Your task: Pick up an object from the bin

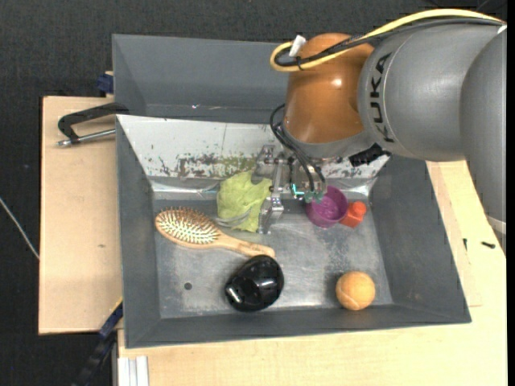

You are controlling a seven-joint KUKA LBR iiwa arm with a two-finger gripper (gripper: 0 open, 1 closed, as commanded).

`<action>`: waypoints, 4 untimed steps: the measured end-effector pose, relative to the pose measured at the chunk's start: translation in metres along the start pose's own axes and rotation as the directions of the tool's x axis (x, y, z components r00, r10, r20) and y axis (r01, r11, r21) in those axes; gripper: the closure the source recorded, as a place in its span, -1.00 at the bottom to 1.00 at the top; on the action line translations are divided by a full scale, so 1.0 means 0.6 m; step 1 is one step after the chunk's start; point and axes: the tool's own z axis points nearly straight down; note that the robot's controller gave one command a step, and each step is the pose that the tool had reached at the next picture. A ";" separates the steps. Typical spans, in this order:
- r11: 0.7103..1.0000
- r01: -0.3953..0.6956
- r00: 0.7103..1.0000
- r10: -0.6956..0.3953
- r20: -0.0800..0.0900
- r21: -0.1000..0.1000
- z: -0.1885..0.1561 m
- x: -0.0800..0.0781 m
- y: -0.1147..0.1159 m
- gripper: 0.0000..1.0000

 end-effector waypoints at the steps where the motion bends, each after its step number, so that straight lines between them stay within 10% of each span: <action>1: 1.000 -0.002 1.000 0.002 0.009 -0.001 -0.008 -0.003 -0.001 1.00; 3: 1.000 -0.001 1.000 0.001 0.005 0.000 -0.015 0.000 0.000 1.00; 4: 1.000 0.027 1.000 -0.027 0.008 0.000 -0.145 0.013 0.033 1.00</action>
Offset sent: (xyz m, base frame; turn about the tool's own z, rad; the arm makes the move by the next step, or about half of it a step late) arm 0.0000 0.0000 0.0000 0.0000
